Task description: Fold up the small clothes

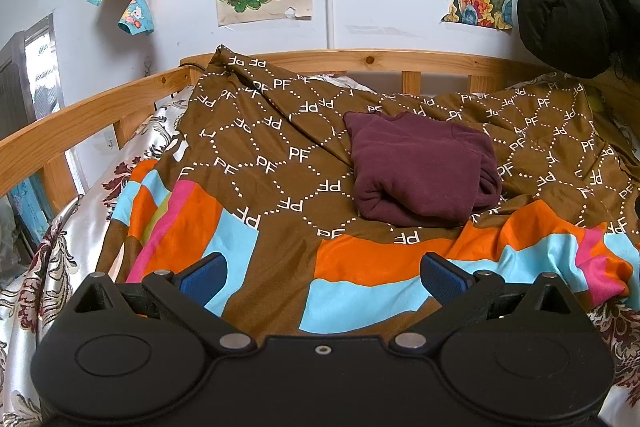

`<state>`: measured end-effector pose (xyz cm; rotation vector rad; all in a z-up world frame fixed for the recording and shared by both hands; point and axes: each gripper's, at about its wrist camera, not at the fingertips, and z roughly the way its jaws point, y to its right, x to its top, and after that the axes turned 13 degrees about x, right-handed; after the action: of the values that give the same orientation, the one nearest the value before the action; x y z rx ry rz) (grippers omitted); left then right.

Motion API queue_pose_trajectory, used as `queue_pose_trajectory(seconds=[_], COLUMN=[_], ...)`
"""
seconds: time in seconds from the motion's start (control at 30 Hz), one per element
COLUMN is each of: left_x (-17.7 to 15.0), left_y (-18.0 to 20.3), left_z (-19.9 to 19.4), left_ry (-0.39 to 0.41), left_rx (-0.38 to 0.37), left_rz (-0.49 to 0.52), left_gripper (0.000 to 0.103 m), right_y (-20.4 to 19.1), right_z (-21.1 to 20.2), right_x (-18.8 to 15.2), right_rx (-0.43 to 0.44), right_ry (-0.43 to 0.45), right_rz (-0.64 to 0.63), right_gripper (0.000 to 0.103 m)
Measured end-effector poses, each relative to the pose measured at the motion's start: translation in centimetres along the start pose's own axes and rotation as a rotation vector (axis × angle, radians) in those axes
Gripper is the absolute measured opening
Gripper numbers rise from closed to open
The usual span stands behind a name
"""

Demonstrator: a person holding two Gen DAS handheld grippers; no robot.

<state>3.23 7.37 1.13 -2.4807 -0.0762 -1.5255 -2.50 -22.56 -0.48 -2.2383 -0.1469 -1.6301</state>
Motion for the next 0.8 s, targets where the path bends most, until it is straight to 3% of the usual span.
queue_pose_trajectory(seconds=[0.8], left_x=[-0.23], left_y=[-0.08], left_z=[0.18], left_ry=[-0.012], left_rx=[0.020], left_rz=[0.006], left_gripper=[0.102], right_y=[-0.19], right_z=[-0.06], right_x=[0.07], right_rx=[-0.002], right_ry=[-0.002], right_rz=[0.004], right_gripper=[0.103])
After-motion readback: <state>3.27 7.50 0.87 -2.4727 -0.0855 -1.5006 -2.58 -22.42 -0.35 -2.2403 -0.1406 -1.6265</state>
